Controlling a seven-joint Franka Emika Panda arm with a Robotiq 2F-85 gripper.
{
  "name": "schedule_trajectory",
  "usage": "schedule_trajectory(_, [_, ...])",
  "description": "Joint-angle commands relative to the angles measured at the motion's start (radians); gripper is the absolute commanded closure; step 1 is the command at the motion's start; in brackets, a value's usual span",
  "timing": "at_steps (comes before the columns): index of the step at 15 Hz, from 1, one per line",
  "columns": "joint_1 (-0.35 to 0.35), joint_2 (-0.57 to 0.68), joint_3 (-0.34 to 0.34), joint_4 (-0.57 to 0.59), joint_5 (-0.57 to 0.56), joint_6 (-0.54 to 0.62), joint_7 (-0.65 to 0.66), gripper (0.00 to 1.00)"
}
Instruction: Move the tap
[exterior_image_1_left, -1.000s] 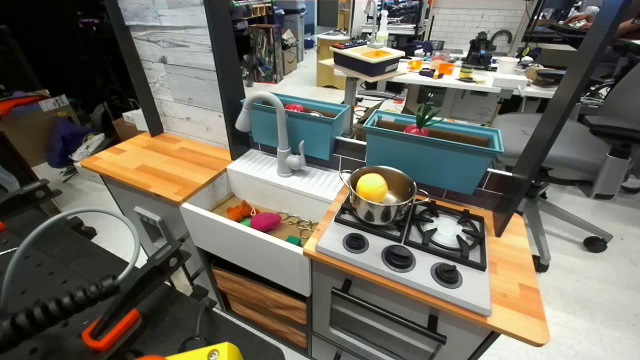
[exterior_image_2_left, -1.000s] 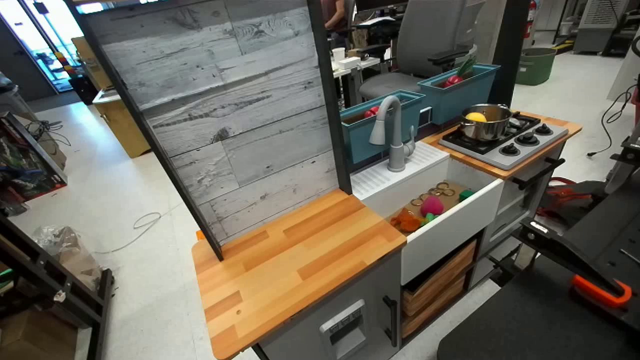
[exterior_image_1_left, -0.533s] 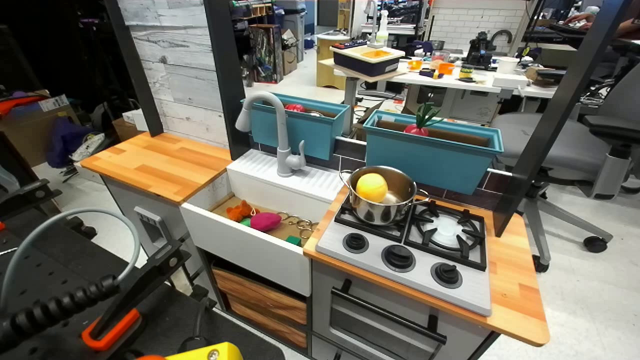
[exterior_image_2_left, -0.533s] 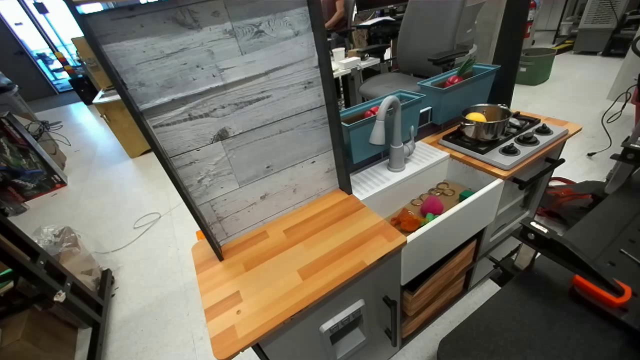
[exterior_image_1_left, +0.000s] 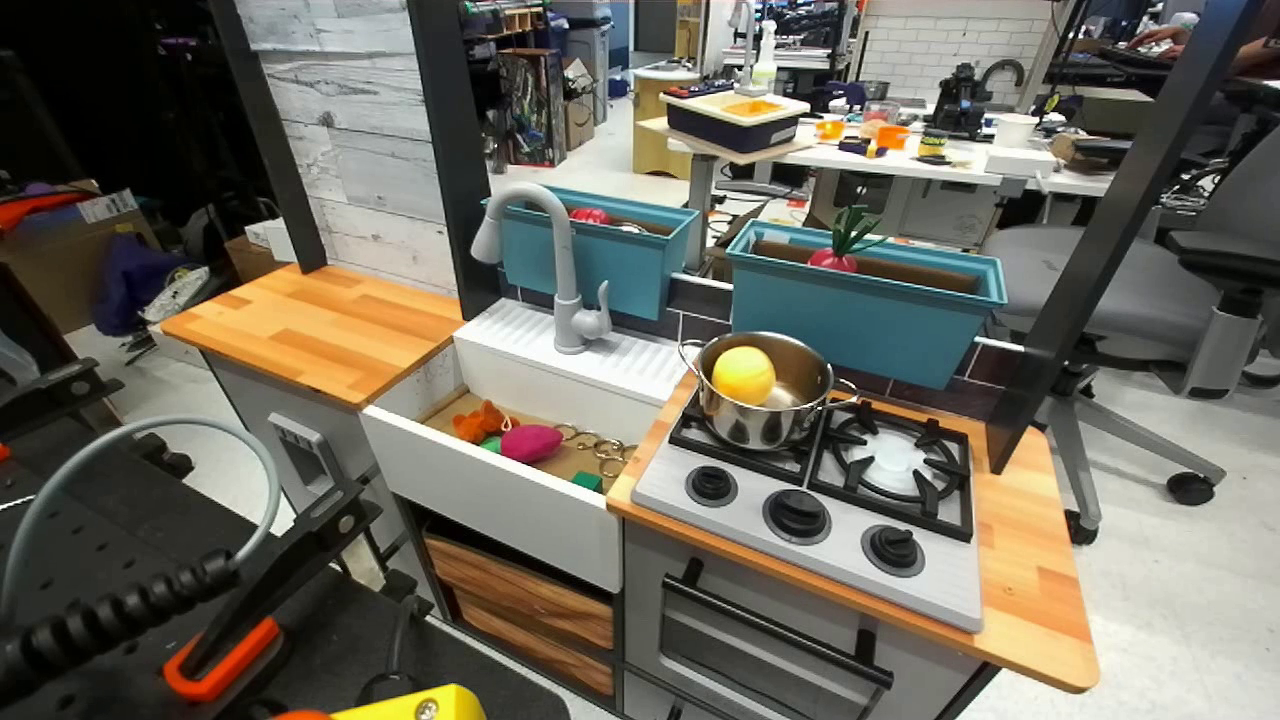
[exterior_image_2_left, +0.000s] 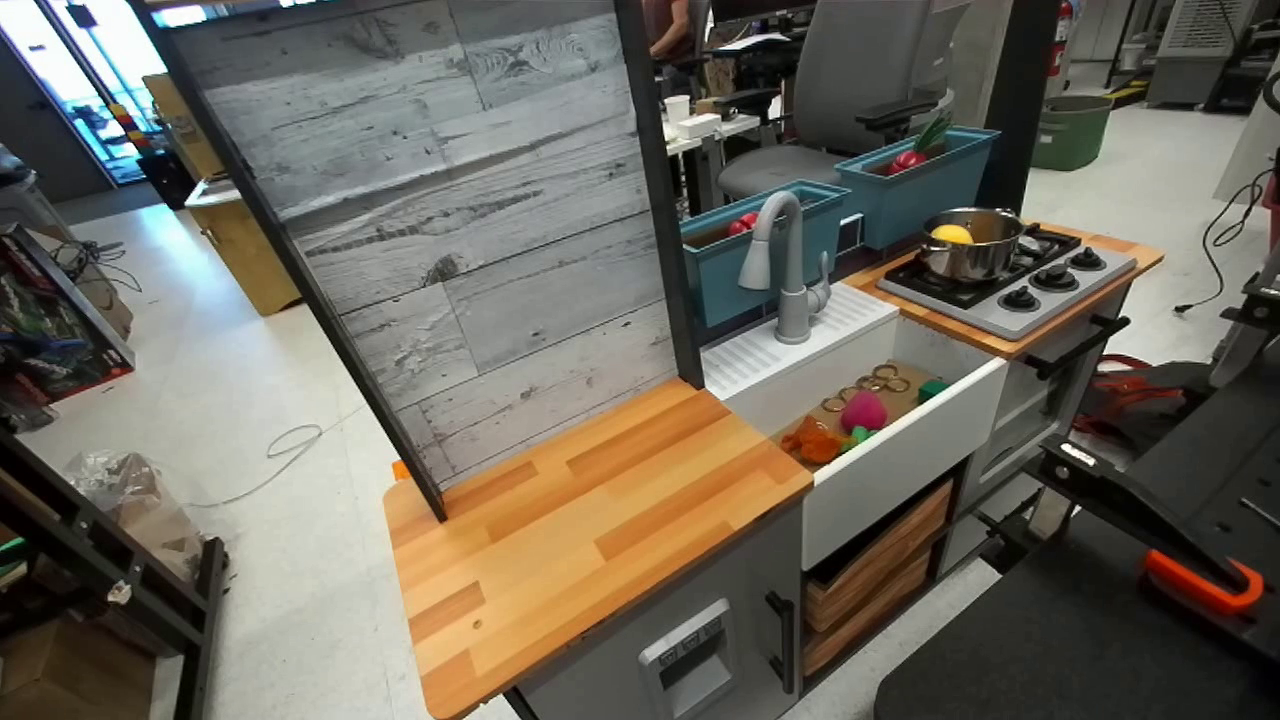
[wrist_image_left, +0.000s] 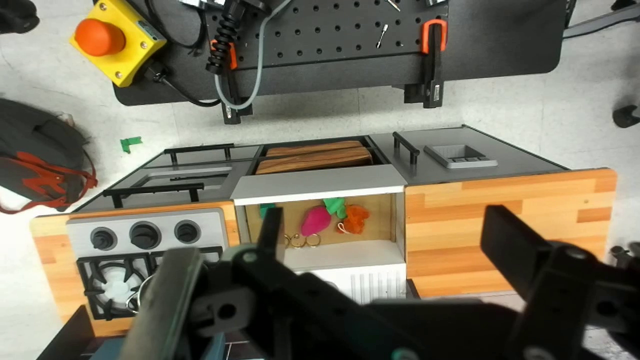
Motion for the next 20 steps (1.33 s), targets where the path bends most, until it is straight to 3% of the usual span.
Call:
schedule_trajectory(1, [-0.007,0.076,0.012,0.011,0.006,0.054,0.025,0.00])
schedule_trajectory(4, [-0.008,0.185,0.013,0.022,0.004,0.158,0.040,0.00])
schedule_trajectory(8, [-0.008,0.378,0.025,0.039,-0.007,0.407,0.090,0.00])
schedule_trajectory(14, [0.002,0.715,0.034,0.166,-0.047,0.733,0.250,0.00])
schedule_trajectory(20, [0.098,1.016,-0.069,0.363,-0.137,0.949,0.422,0.00])
